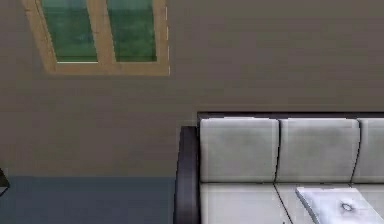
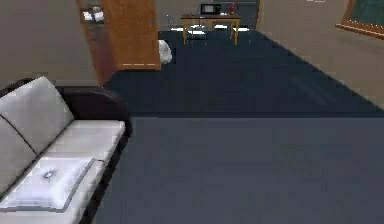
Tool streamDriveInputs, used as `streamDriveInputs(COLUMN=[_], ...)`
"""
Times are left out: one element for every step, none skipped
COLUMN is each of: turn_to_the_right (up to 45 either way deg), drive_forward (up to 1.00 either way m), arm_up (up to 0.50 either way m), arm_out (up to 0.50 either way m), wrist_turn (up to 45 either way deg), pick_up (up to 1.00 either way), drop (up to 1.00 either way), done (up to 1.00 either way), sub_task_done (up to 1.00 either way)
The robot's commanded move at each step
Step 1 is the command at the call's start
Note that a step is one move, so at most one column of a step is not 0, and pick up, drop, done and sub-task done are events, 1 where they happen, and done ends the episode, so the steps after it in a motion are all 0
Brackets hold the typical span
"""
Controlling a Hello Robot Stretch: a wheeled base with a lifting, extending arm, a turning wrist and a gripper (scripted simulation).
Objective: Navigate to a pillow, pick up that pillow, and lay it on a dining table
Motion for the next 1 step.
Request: streamDriveInputs(turn_to_the_right=[-39.0], drive_forward=[0.0], arm_up=[0.0], arm_out=[0.0], wrist_turn=[0.0], pick_up=[0.0], drop=[0.0], done=[0.0], sub_task_done=[0.0])
